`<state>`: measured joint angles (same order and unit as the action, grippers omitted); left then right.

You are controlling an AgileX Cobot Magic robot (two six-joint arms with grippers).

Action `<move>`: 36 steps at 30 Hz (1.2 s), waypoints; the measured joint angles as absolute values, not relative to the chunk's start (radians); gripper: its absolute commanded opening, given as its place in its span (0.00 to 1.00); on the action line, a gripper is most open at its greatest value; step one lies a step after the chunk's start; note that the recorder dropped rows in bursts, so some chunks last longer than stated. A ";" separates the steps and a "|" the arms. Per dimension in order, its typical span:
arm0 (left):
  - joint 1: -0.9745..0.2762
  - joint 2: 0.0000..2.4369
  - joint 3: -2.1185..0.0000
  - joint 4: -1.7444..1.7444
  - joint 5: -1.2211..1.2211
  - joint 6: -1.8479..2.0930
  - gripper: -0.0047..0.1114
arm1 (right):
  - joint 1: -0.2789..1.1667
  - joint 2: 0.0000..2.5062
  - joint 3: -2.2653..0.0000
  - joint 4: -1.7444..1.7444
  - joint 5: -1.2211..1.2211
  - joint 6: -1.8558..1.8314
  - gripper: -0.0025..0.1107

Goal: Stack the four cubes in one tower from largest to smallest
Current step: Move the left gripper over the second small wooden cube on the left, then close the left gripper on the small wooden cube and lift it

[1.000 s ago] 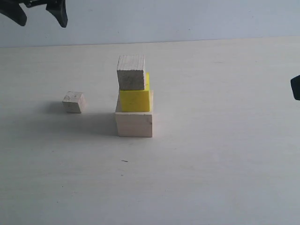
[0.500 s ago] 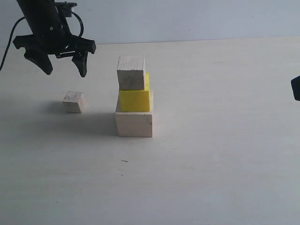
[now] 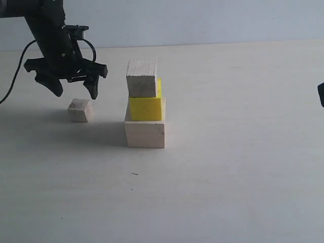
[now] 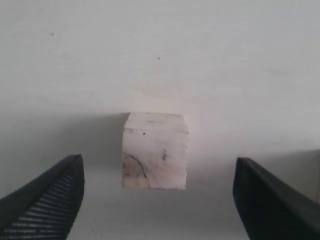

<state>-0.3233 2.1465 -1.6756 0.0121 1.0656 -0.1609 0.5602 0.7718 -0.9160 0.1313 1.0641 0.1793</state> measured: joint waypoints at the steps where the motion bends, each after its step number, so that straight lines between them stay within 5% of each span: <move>1: -0.323 2.150 -1.676 0.012 1.063 -0.159 0.71 | 0.560 0.772 -0.916 0.131 1.064 0.179 0.02; 12: -0.323 2.224 -1.673 0.012 1.042 -0.138 0.68 | 0.560 0.772 -0.916 0.130 1.075 0.179 0.02; 16: -0.323 2.224 -1.673 0.012 1.010 -0.138 0.46 | 0.560 0.772 -0.916 0.130 1.077 0.179 0.02; 21: -0.323 2.224 -1.673 0.012 1.005 -0.138 0.06 | 0.560 0.772 -0.916 0.130 1.077 0.179 0.02; 36: -0.328 1.932 -1.860 0.019 1.205 -0.242 0.04 | 0.560 0.772 -0.916 0.108 1.077 0.179 0.02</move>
